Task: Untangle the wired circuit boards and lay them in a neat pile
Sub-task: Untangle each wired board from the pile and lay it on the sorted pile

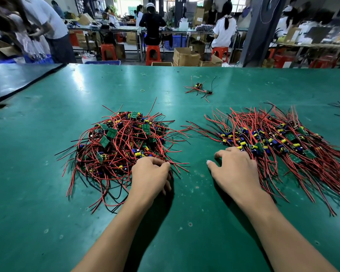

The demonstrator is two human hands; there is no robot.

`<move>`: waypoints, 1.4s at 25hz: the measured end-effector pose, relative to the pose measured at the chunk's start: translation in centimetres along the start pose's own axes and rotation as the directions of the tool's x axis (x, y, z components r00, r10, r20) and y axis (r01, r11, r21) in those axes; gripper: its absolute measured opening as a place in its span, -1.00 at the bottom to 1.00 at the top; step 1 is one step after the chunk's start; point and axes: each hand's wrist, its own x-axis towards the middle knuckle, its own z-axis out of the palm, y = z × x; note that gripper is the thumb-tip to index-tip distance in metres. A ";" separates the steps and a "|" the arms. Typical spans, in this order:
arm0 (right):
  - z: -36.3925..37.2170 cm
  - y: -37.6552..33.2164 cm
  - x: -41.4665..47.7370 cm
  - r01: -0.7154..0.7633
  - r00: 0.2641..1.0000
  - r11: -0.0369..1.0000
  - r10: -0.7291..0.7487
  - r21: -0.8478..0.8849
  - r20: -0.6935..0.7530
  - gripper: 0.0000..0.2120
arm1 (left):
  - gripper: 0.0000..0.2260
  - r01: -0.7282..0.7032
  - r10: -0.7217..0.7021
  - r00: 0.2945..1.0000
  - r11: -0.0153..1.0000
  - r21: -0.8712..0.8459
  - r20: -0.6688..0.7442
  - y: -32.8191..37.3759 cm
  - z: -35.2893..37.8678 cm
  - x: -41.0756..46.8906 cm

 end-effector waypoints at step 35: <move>1.8 -3.1 -1.1 0.343 0.909 0.458 -0.381 0.820 -0.168 -0.81 | -0.68 0.291 0.229 0.535 0.854 -0.432 0.813 1.1 0.2 -2.9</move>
